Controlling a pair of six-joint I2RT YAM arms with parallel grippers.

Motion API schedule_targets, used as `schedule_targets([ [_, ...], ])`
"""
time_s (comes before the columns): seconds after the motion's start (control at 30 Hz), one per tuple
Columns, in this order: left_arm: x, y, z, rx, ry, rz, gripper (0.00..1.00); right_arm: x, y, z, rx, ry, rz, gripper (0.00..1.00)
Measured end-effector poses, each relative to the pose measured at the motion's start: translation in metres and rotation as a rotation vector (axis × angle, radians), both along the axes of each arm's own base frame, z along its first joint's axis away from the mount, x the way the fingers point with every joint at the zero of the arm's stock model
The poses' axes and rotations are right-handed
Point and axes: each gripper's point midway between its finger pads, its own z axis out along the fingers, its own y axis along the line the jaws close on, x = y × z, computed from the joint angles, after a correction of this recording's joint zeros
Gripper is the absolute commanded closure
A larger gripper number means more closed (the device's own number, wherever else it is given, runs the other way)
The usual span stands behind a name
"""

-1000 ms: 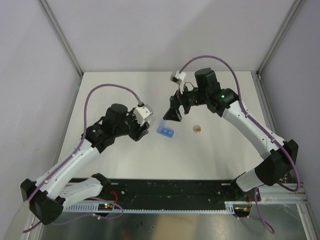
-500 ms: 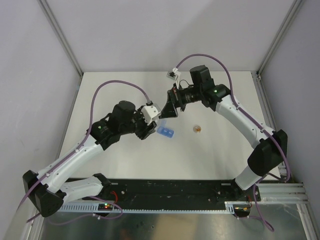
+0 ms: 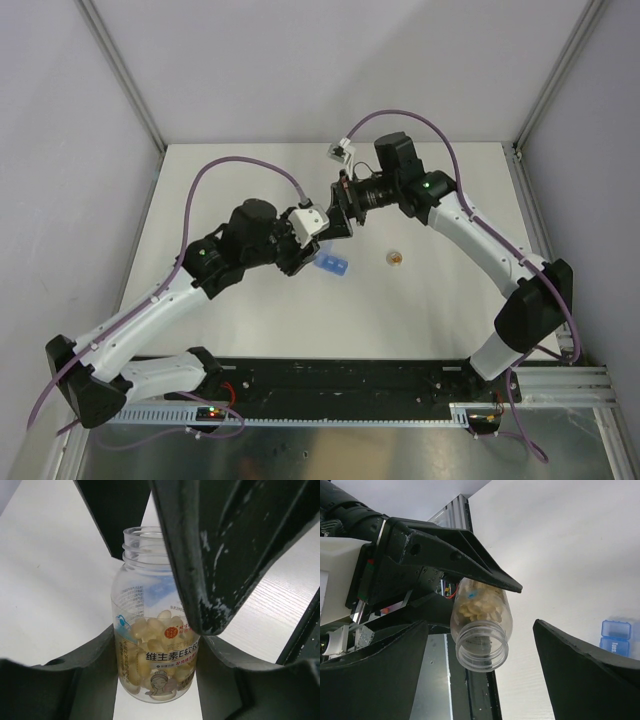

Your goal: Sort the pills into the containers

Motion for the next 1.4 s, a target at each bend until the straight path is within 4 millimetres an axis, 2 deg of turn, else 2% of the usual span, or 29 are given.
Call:
schedule_targets([
  [0.43,-0.001,-0.003,0.002,0.003,-0.005,-0.004,1.00,-0.005,0.005,-0.008,-0.002,0.030,0.034,0.37],
  [0.6,-0.001,-0.003,0.001,0.006,-0.003,-0.003,1.00,-0.009,0.006,-0.011,0.000,0.046,0.053,0.58],
  [0.67,-0.001,-0.002,0.001,0.008,-0.001,-0.003,0.96,-0.009,0.006,-0.012,0.001,0.052,0.059,0.67],
  [0.83,-0.002,-0.002,0.004,0.010,0.001,-0.004,0.73,-0.011,0.006,-0.011,0.008,0.057,0.069,0.84],
  [0.97,-0.003,-0.003,0.012,0.008,-0.003,-0.007,0.55,-0.009,0.002,-0.005,0.032,0.074,0.075,0.92],
  [1.27,-0.001,-0.018,0.048,-0.060,-0.037,-0.048,0.32,-0.008,-0.016,0.027,0.130,0.091,0.088,0.99],
  [1.4,-0.001,-0.025,0.068,-0.114,-0.065,-0.069,0.21,-0.010,-0.022,0.030,0.150,0.111,0.097,1.00],
])
